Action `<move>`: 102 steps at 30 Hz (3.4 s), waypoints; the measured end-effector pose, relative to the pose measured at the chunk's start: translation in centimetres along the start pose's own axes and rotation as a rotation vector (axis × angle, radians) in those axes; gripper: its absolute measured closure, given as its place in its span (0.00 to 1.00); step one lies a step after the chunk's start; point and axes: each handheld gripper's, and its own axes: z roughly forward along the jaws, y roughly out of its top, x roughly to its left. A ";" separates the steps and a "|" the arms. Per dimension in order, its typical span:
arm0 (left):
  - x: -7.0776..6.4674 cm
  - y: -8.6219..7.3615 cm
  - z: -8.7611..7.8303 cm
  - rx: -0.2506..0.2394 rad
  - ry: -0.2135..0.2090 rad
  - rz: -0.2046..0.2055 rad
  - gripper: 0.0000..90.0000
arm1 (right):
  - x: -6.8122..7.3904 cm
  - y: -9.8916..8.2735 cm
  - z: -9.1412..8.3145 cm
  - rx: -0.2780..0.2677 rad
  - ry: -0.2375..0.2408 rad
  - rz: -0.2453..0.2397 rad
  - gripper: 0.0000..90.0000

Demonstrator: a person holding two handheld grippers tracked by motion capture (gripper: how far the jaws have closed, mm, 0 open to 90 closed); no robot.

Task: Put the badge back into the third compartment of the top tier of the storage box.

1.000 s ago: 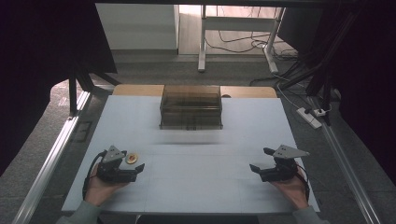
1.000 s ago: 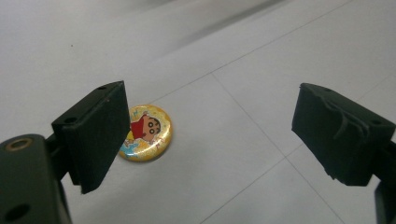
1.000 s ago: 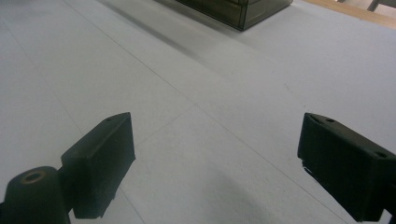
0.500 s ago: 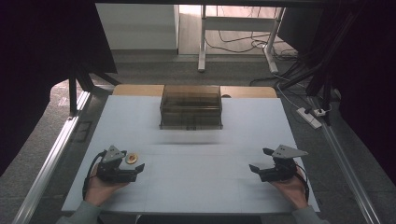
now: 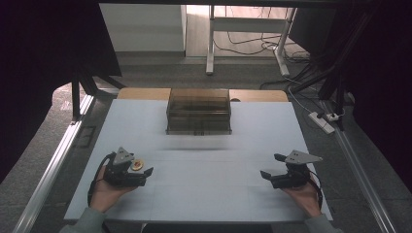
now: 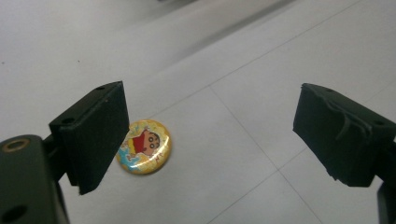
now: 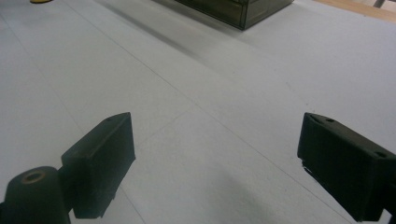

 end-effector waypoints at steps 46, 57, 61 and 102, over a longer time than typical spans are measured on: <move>5.3 4.6 1.6 0.161 -0.017 -0.021 0.13 | 0.1 -0.2 0.6 0.043 0.011 -0.001 0.13; 5.6 4.0 2.5 0.214 -0.019 -0.014 0.13 | 0.0 -0.2 0.8 0.049 0.010 0.001 0.13; 5.6 3.6 2.8 0.237 -0.033 -0.009 0.13 | 0.0 -0.2 0.7 0.050 0.008 0.000 0.13; 6.2 1.0 5.5 0.407 -0.064 0.008 0.22 | -0.2 -0.4 0.8 0.066 0.000 0.001 0.14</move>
